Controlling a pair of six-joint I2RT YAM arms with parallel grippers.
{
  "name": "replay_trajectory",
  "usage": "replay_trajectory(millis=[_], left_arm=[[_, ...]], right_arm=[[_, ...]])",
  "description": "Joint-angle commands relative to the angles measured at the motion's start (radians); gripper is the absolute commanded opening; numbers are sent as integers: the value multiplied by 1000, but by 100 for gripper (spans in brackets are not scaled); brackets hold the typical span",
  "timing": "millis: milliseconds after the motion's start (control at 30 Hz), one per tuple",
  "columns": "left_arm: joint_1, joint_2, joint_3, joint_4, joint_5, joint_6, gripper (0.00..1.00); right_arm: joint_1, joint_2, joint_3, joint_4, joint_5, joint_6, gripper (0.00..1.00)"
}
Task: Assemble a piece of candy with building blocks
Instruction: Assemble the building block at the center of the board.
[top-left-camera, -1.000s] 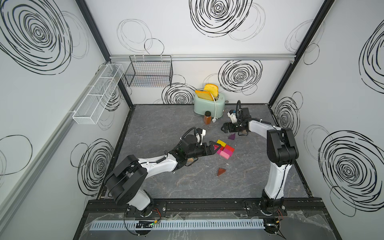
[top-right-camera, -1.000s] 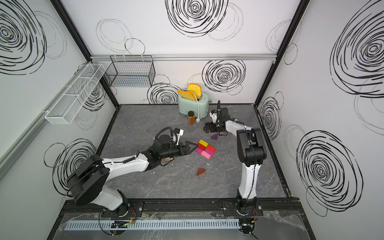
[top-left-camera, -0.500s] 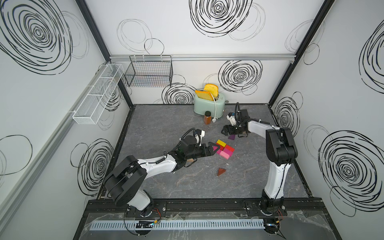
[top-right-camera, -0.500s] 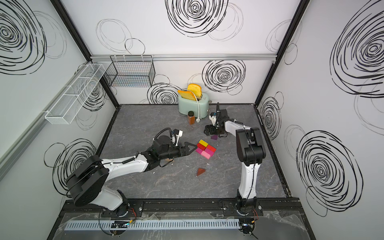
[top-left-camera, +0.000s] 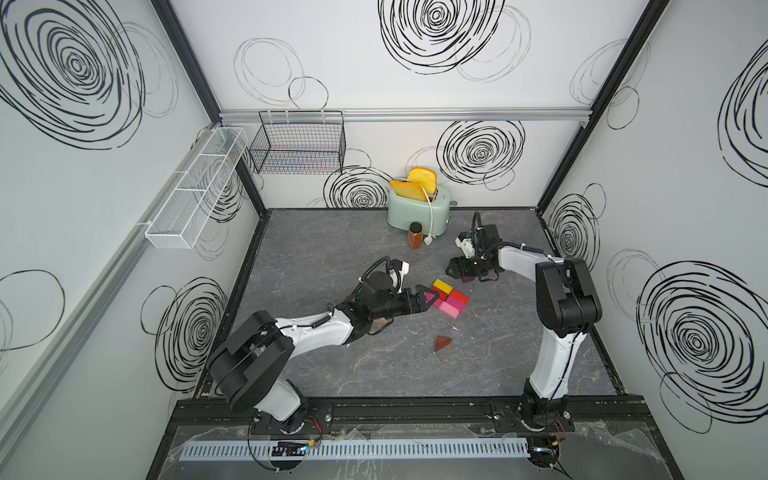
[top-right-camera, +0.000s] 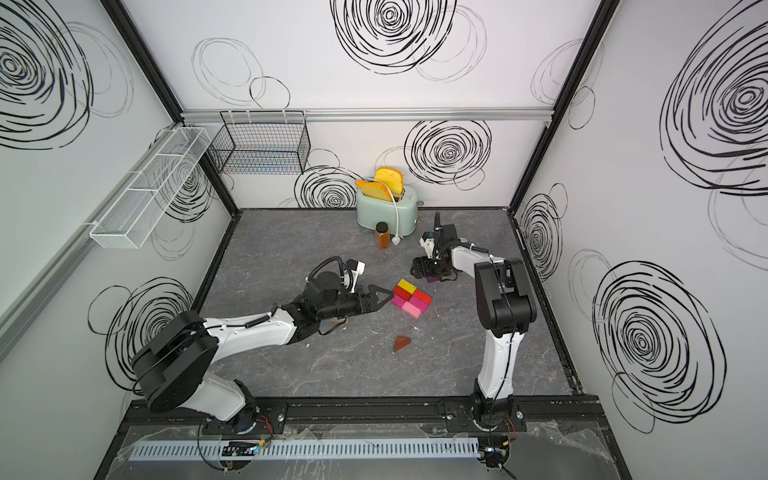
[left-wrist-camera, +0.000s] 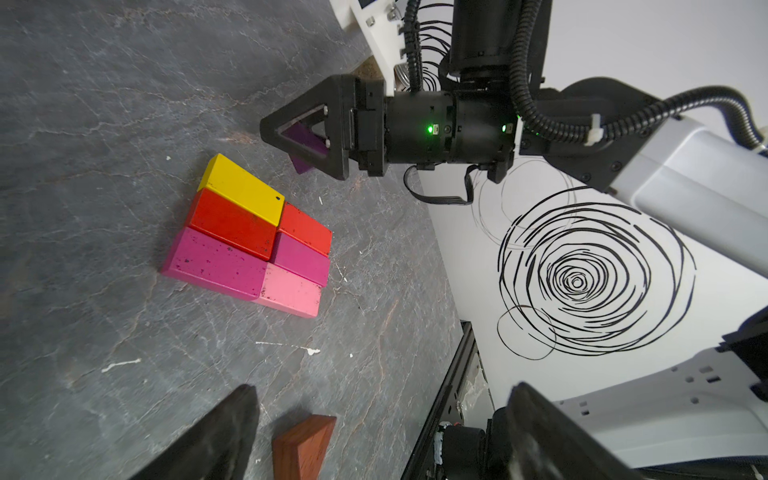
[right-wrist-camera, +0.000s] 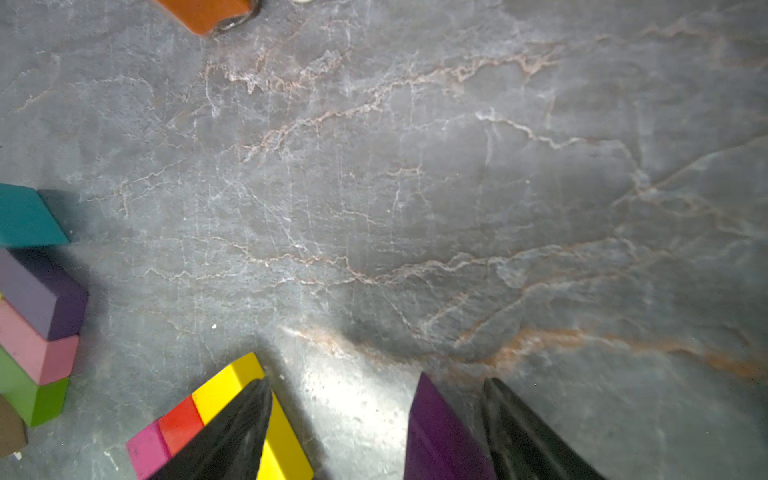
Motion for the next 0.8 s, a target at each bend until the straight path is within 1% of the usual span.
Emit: replay_trajectory(millis=[0,167,500,567,767], left_arm=[[-4,2,-5,56,8,-6,98],[-4,2,-5,56,11,-7,98],[-7,8,2,55,17,-12,98],[-7,12,0,88,18,-17,98],[-11,5,-2,89,15,-19,98]], right_arm=[[4,-52,-19,-23,10,-11,80],[4,-62,-16,-39,28,-19,75],[2,-90,-48,-66,79,-42,72],[4,-92,-51,-69,76,-44,70],[4,-90,-53,-74,87,-55,66]])
